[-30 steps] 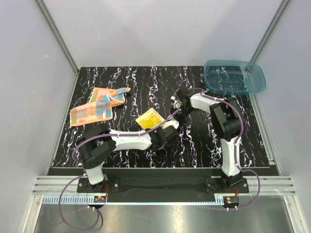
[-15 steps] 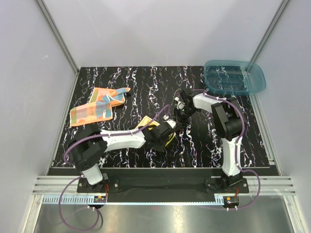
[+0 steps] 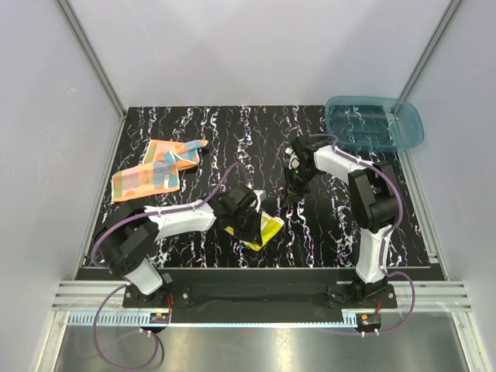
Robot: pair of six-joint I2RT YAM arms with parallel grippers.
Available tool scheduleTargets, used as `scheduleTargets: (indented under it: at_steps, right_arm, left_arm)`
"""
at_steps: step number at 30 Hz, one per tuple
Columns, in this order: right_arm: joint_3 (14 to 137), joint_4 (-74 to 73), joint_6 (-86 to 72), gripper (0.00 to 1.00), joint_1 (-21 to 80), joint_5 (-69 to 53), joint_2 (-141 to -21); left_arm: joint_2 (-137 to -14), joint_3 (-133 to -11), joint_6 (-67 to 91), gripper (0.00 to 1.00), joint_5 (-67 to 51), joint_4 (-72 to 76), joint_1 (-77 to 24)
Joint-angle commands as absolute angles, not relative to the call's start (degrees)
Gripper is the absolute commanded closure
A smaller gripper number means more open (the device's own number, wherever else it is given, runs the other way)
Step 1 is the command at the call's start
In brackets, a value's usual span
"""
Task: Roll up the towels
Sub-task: Roll the towel
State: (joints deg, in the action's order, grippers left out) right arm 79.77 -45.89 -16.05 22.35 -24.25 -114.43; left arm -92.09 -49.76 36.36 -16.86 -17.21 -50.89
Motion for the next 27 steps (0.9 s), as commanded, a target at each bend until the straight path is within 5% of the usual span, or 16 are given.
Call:
scheduleTargets:
  at_steps: [1,20,27]
  right_arm:
    - [82.3,-48.7,-15.6,0.88,22.0,-20.5,-108.9]
    - [65.7,-36.6,-21.0,0.62,22.1,-37.9,-93.8]
    - [53.0,-23.4,-27.0,0.4,24.1,-41.8,-88.1]
  left_arm:
    - [-88.0,-46.8,42.9,0.87,-28.3,-8.9,-48.3]
    - [-90.3,-21.5,77.3,0.87,-45.1,36.6,-35.0]
    - [-90.5,-20.8,78.2,0.86,-44.6,32.0,-31.4]
